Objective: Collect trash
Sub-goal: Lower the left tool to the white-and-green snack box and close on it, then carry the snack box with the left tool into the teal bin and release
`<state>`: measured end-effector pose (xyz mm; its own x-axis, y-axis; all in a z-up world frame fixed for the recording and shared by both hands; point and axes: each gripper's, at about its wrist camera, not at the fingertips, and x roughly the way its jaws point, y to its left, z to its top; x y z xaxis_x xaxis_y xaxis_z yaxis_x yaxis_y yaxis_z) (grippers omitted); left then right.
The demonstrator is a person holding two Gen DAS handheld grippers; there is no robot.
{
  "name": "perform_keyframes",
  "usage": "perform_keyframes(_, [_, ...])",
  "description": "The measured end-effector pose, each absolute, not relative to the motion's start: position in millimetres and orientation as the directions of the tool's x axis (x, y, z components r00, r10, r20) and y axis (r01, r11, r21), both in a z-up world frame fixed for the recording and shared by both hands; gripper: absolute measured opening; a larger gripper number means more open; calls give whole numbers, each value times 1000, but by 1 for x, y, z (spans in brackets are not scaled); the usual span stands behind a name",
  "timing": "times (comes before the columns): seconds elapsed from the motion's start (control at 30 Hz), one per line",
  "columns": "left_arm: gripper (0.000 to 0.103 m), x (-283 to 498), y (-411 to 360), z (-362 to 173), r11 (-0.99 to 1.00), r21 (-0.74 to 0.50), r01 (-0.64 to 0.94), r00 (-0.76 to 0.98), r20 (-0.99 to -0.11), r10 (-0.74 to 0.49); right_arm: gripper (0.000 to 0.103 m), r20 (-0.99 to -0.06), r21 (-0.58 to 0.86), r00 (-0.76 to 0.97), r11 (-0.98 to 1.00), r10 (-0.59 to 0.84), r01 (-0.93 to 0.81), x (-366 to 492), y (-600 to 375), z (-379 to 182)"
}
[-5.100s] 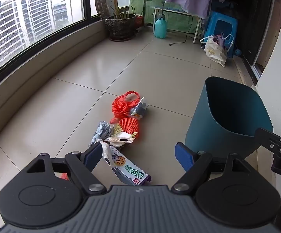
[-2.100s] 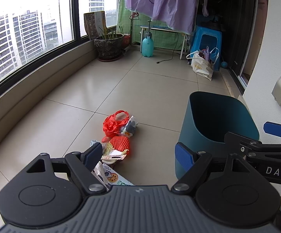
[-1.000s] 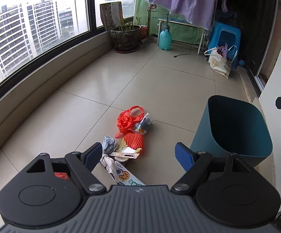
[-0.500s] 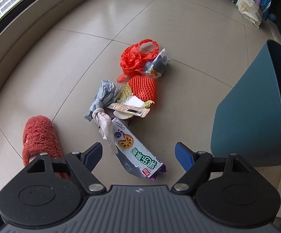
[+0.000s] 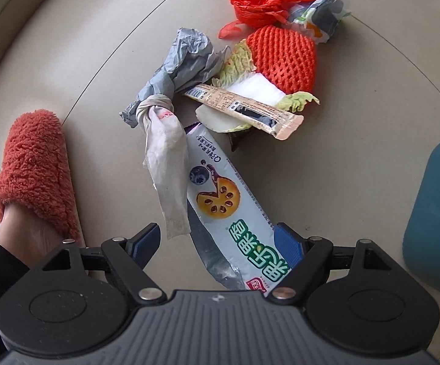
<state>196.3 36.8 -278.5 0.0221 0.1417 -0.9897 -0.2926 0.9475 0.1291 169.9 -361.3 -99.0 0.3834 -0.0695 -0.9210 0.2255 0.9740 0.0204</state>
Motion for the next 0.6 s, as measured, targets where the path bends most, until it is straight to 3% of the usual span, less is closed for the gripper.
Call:
perform_keyframes(0.07, [82, 200, 41, -290, 938, 123, -325, 8, -991, 133, 20, -922, 10, 380, 976, -74, 216, 168, -357, -100])
perform_keyframes(0.2, [82, 207, 41, -305, 927, 134, -351, -6, -990, 140, 19, -922, -31, 372, 981, -102, 192, 174, -347, -101])
perform_keyframes(0.37, [82, 215, 37, -320, 926, 139, -351, -23, -990, 140, 11, -922, -71, 362, 980, -136, 186, 171, -341, -103])
perform_keyframes(0.6, [81, 211, 41, -332, 924, 145, -354, -33, -989, 142, 10, -913, -129, 367, 979, -180, 158, 170, -333, -107])
